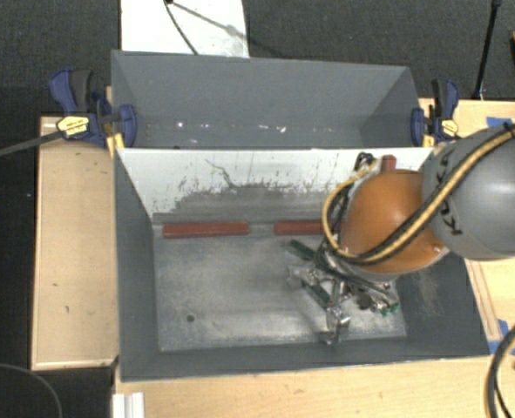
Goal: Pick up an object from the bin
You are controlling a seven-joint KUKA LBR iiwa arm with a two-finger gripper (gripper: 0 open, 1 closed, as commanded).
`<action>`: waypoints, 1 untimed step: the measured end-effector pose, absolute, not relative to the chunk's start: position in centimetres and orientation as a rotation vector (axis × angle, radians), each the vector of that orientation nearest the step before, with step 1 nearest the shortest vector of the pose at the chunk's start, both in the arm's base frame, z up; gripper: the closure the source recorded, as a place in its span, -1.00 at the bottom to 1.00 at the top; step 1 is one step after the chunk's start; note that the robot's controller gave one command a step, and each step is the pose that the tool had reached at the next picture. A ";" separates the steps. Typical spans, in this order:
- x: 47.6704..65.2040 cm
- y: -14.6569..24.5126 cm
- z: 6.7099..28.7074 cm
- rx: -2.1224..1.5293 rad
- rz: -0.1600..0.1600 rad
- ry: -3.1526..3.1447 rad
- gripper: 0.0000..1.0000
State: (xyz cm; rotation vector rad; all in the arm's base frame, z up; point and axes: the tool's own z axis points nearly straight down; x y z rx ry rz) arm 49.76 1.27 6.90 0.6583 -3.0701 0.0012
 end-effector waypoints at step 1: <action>52.8 -4.5 7.0 0.892 0.004 -3.016 -1.00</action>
Offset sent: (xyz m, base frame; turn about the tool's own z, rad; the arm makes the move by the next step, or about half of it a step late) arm 0.0289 -0.0550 0.0010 -0.1563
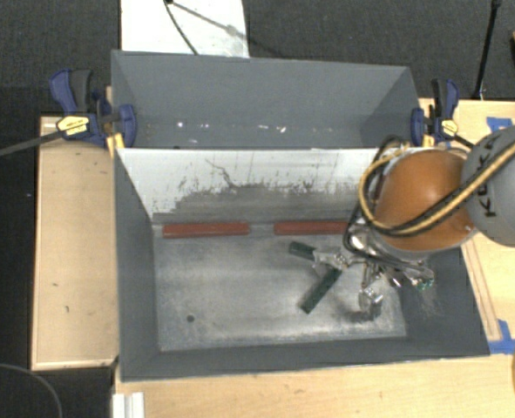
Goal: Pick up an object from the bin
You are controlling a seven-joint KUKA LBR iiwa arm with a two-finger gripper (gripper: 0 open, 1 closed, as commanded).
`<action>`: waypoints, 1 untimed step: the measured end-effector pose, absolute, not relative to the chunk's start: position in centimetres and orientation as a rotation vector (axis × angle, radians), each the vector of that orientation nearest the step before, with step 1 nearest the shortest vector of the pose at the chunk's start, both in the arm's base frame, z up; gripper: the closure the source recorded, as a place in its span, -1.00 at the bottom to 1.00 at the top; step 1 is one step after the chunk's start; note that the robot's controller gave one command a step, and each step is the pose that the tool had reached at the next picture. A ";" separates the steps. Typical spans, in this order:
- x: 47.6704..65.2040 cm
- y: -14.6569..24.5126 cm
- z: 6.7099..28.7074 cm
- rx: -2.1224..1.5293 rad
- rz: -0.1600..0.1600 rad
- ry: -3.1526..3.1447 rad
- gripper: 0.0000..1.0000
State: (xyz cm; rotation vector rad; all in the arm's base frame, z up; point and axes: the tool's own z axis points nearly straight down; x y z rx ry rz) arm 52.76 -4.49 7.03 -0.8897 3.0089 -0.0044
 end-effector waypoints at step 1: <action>52.7 -4.2 7.0 -0.884 0.002 3.012 1.00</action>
Offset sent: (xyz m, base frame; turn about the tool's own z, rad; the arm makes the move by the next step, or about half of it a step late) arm 0.0000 0.0000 0.0000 0.0000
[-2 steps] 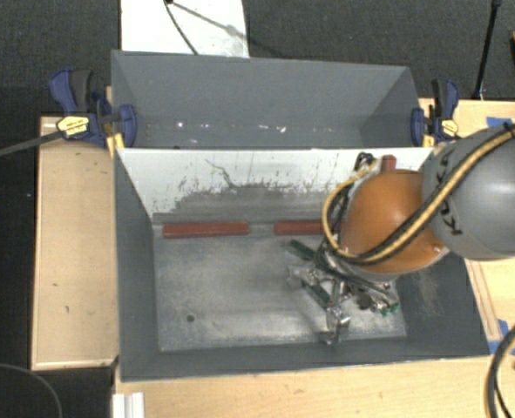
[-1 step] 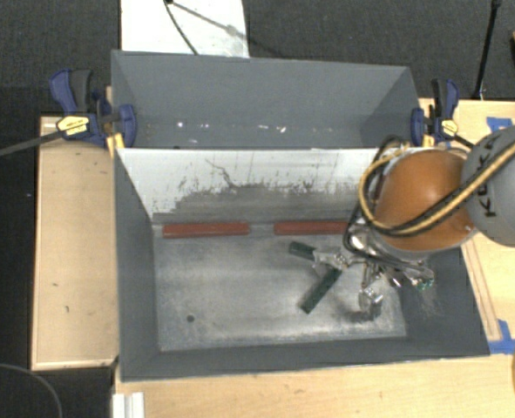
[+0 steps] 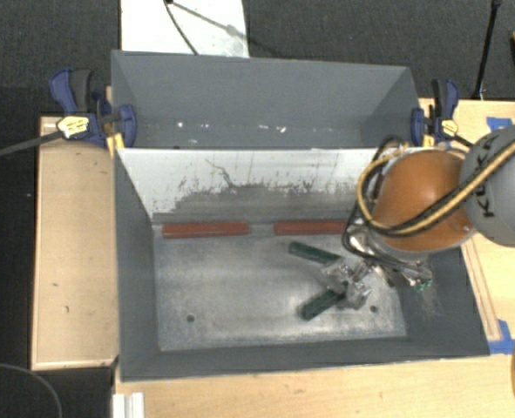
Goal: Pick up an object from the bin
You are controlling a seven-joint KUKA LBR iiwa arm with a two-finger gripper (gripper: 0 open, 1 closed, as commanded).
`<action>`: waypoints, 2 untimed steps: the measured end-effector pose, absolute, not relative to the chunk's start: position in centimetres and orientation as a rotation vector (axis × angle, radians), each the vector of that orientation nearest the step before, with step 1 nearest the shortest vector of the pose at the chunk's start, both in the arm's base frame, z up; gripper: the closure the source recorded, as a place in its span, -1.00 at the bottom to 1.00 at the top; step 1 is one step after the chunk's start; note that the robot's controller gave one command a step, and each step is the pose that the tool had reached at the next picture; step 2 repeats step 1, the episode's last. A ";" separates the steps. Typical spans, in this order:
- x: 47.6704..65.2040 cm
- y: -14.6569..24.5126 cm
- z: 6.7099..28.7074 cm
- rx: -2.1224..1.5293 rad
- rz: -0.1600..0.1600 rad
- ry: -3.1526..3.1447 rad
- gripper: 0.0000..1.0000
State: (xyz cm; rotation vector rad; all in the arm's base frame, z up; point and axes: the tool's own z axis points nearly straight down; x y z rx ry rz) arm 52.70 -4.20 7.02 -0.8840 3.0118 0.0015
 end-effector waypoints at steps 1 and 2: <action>51.7 -2.4 21.5 -0.869 -0.004 3.009 1.00; 51.7 -2.4 21.5 -0.869 -0.004 3.009 1.00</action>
Offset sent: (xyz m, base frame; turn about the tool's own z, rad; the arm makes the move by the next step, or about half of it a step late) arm -0.0123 0.0173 0.1402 0.0112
